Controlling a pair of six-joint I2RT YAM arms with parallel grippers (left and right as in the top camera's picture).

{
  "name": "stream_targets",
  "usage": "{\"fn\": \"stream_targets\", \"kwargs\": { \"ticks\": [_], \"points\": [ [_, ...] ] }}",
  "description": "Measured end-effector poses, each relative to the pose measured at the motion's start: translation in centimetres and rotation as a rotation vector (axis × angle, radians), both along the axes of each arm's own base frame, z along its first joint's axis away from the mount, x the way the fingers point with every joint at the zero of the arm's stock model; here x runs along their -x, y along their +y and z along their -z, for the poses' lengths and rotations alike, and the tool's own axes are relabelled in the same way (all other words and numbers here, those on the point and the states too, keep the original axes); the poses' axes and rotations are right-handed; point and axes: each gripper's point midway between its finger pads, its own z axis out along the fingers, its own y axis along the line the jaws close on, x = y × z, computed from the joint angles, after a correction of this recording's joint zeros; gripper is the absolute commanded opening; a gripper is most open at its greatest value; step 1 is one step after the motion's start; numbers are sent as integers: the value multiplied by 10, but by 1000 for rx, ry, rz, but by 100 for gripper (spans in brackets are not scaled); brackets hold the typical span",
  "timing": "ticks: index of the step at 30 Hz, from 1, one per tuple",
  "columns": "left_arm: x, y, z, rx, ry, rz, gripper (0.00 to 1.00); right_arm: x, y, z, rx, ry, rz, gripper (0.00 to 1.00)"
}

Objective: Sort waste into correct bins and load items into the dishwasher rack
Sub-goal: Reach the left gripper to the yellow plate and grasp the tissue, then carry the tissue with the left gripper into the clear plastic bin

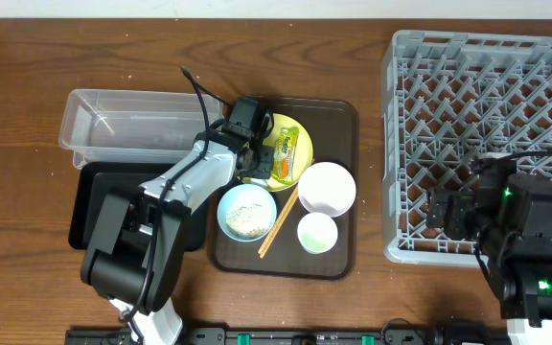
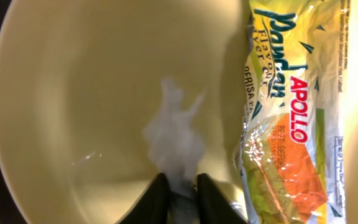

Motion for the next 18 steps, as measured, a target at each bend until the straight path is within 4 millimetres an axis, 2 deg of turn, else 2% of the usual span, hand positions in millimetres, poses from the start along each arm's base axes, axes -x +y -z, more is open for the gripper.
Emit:
{"fn": "stream_targets", "kwargs": {
  "ticks": [5, 9, 12, 14, 18],
  "points": [
    [0, 0, 0, -1, -2, 3, 6, 0, 0, 0, 0, 0, 0, 99],
    [-4, 2, -16, 4, -43, -4, 6, 0, 0, 0, 0, 0, 0, 99],
    [-14, 9, -50, 8, -136, -30, 6, 0, 0, 0, 0, 0, 0, 99],
    [-22, 21, -82, 8, -224, -66, 6, 0, 0, 0, 0, 0, 0, 99],
    [-35, 56, -139, -7, -381, -167, 6, 0, 0, 0, 0, 0, 0, 99]
  ]
}}
